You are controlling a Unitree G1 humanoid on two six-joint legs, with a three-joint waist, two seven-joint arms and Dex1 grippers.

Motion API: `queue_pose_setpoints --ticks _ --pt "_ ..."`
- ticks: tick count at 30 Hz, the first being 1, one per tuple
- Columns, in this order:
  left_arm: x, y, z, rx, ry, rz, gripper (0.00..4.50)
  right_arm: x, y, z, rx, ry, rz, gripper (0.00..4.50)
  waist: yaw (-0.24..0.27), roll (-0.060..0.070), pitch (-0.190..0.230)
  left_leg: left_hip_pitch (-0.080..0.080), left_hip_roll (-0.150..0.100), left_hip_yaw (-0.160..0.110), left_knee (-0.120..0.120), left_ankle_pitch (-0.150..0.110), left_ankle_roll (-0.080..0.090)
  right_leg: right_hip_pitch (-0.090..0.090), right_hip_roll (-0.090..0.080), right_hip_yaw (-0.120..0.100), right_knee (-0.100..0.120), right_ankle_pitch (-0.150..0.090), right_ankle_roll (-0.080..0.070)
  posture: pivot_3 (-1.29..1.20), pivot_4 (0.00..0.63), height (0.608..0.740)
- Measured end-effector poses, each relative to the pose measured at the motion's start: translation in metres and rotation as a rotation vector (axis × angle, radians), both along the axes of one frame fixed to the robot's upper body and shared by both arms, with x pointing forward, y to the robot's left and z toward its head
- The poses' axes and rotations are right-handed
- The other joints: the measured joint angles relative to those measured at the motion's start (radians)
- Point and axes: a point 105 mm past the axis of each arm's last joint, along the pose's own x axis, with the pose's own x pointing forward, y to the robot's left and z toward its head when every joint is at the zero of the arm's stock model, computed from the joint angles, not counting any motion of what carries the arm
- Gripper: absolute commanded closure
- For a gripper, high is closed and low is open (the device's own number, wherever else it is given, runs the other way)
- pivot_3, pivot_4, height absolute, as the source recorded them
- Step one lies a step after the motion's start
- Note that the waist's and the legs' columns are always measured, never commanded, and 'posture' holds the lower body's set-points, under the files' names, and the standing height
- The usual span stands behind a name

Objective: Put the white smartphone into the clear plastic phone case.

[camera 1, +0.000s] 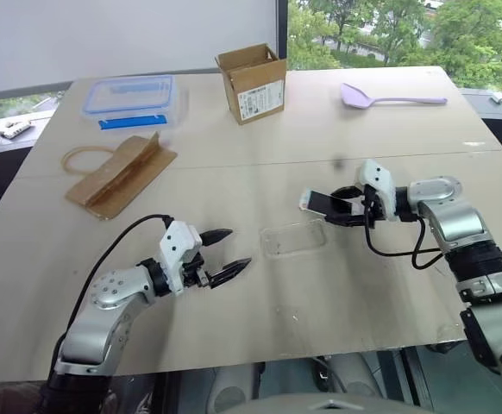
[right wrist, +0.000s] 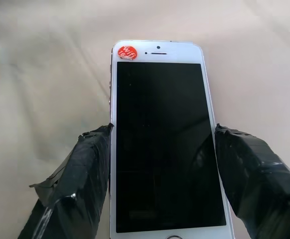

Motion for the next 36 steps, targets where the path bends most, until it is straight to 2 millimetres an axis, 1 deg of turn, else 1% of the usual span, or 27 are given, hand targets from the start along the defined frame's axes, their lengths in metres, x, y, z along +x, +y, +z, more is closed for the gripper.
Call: queue_pose_setpoints --ticks 1,2,3,4,5,7,9,12,14,19,23,30,36 --pt "0.0 0.0 0.0 0.002 0.0 -0.002 0.55 -0.008 0.011 0.006 -0.006 -0.027 0.047 1.73 0.0 0.0 0.0 0.0 0.0 0.0 0.0 0.0 0.0 0.0 0.0 0.0 0.0 0.0 0.0 0.0 0.15 0.74" --pt "0.0 0.0 0.0 0.002 0.0 -0.003 0.55 -0.015 0.018 0.008 -0.016 -0.042 0.08 1.73 0.001 0.0 0.0 0.0 0.0 0.0 0.0 0.0 0.0 0.0 0.0 -0.001 0.0 0.0 0.0 0.0 0.15 0.74" --pt "0.0 0.0 0.0 0.003 0.002 -0.004 0.55 -0.026 0.029 0.005 -0.034 -0.051 0.132 1.73 0.002 -0.001 0.0 0.0 0.0 0.0 0.0 0.0 0.0 0.0 0.0 -0.001 0.0 -0.001 0.0 0.0 0.15 0.74" --pt "0.001 0.001 0.0 0.004 0.002 -0.005 0.55 -0.033 0.035 -0.001 -0.054 -0.05 0.165 1.73 0.003 -0.001 0.0 0.0 0.0 0.0 0.0 0.0 0.0 0.0 0.0 -0.001 -0.001 -0.001 -0.002 0.0 0.15 0.74" --pt "0.001 0.001 -0.001 0.007 0.003 -0.006 0.55 -0.039 0.04 -0.011 -0.092 -0.042 0.196 1.73 0.007 0.0 0.0 0.0 0.0 0.0 0.0 0.0 0.0 0.0 0.0 -0.001 -0.001 -0.002 -0.003 0.0 0.15 0.74" --pt "0.002 0.001 -0.002 0.01 0.006 -0.005 0.55 -0.044 0.042 -0.031 -0.155 -0.028 0.218 1.73 0.012 -0.001 0.0 0.0 -0.001 0.001 0.0 0.0 0.0 0.0 -0.001 -0.001 -0.001 -0.003 -0.004 0.0 0.15 0.74" --pt "0.002 0.002 -0.003 0.016 0.006 -0.003 0.55 -0.043 0.038 -0.038 -0.186 -0.025 0.209 1.73 0.014 -0.001 0.0 -0.001 -0.001 0.001 0.001 0.0 0.0 0.0 -0.002 0.0 -0.001 -0.003 -0.004 0.0 0.15 0.74" --pt "0.0 0.003 -0.005 0.017 0.007 -0.003 0.55 -0.039 0.028 -0.037 -0.231 -0.066 0.195 1.73 0.013 -0.001 0.0 -0.001 -0.001 0.001 0.001 0.0 0.0 0.001 -0.002 -0.001 -0.001 -0.003 -0.004 0.0 0.15 0.74" --pt "-0.004 0.004 -0.01 0.019 0.028 0.002 0.55 -0.035 0.022 -0.037 -0.253 -0.077 0.189 1.73 0.012 -0.001 0.0 0.0 0.0 0.0 0.001 0.0 0.0 0.0 -0.001 -0.001 -0.001 -0.003 -0.004 0.0 0.15 0.74" --pt "-0.004 0.003 -0.01 0.019 0.028 0.007 0.55 -0.031 0.02 -0.034 -0.272 -0.088 0.194 1.73 0.012 -0.001 0.0 0.0 0.0 0.0 0.001 0.0 0.0 0.001 0.0 -0.001 -0.001 -0.003 -0.004 0.0 0.15 0.74" --pt "-0.005 0.0 -0.006 0.019 0.011 0.007 0.55 -0.024 0.015 -0.031 -0.309 -0.12 0.189 1.73 0.012 -0.001 0.0 0.0 0.0 0.001 0.001 0.0 0.0 0.001 -0.001 -0.001 -0.001 -0.003 -0.004 0.0 0.15 0.74" --pt "-0.005 -0.005 -0.002 0.021 0.006 0.007 0.55 -0.019 0.018 -0.031 -0.349 -0.163 0.241 1.73 0.012 -0.001 0.0 0.0 0.0 0.001 0.001 0.0 0.0 0.001 0.0 -0.001 -0.001 -0.002 -0.004 0.0 0.15 0.74" --pt "-0.007 -0.007 -0.003 0.022 0.019 0.016 0.55 -0.024 0.022 -0.032 -0.363 -0.171 0.296 1.73 0.011 -0.002 0.0 0.001 0.0 0.0 0.001 0.0 0.0 0.001 0.0 -0.001 -0.001 -0.002 -0.004 0.0 0.15 0.74"
